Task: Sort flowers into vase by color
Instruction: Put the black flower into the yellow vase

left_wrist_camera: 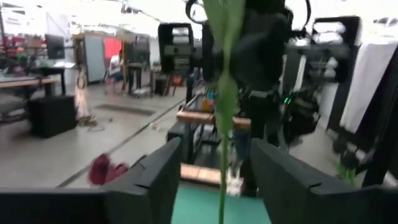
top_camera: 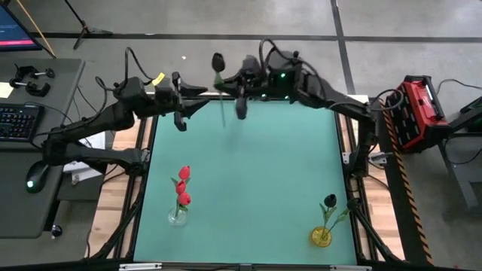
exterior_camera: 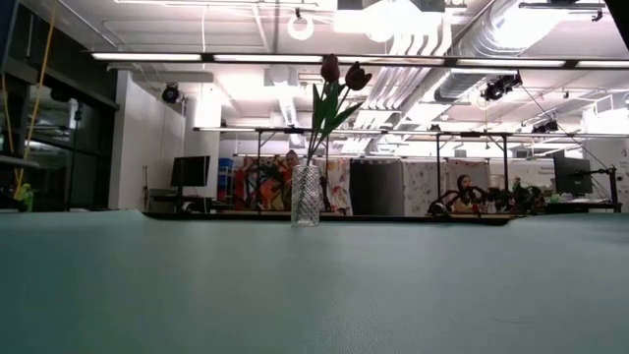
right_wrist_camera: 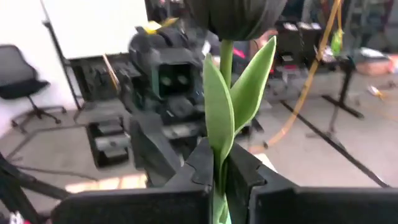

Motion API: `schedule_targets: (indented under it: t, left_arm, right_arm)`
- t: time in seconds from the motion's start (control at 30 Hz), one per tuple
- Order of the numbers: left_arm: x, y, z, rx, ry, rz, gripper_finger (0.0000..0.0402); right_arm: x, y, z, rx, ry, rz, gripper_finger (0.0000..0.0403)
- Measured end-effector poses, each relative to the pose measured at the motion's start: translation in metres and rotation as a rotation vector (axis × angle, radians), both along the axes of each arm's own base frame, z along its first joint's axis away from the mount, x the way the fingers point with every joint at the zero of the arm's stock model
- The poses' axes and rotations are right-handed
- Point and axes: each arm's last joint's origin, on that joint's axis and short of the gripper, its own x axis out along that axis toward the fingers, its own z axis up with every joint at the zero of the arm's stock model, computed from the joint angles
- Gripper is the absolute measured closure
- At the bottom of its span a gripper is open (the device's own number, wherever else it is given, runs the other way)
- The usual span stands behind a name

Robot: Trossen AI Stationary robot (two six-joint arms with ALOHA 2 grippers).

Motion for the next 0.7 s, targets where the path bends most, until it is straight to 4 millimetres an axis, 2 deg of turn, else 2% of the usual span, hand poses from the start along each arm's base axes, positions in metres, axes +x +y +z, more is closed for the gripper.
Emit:
schedule_targets:
  t: [0.13,0.2,0.37,0.47,0.7]
  left_arm:
    - [-0.016,0.0,-0.001,0.019,0.056,0.032,0.0192]
    - [-0.024,-0.001,-0.001,0.012,0.079,0.044,0.0184]
    - [-0.038,-0.005,-0.003,0.013,0.096,0.051,0.0182]
    - [-0.041,-0.007,-0.012,-0.006,0.076,0.048,0.0183]
    - [-0.042,-0.007,-0.033,-0.097,-0.026,0.032,0.0184]
  right_arm:
    - [-0.02,-0.004,-0.003,0.027,0.141,-0.02,0.0401]
    - [-0.035,0.0,-0.003,0.053,0.226,0.001,0.04]
    - [-0.082,0.031,-0.002,0.122,0.462,0.071,0.0401]
    - [-0.102,0.05,-0.005,0.152,0.584,0.034,0.0402]
    - [-0.14,0.082,-0.002,0.195,0.689,-0.093,0.0402]
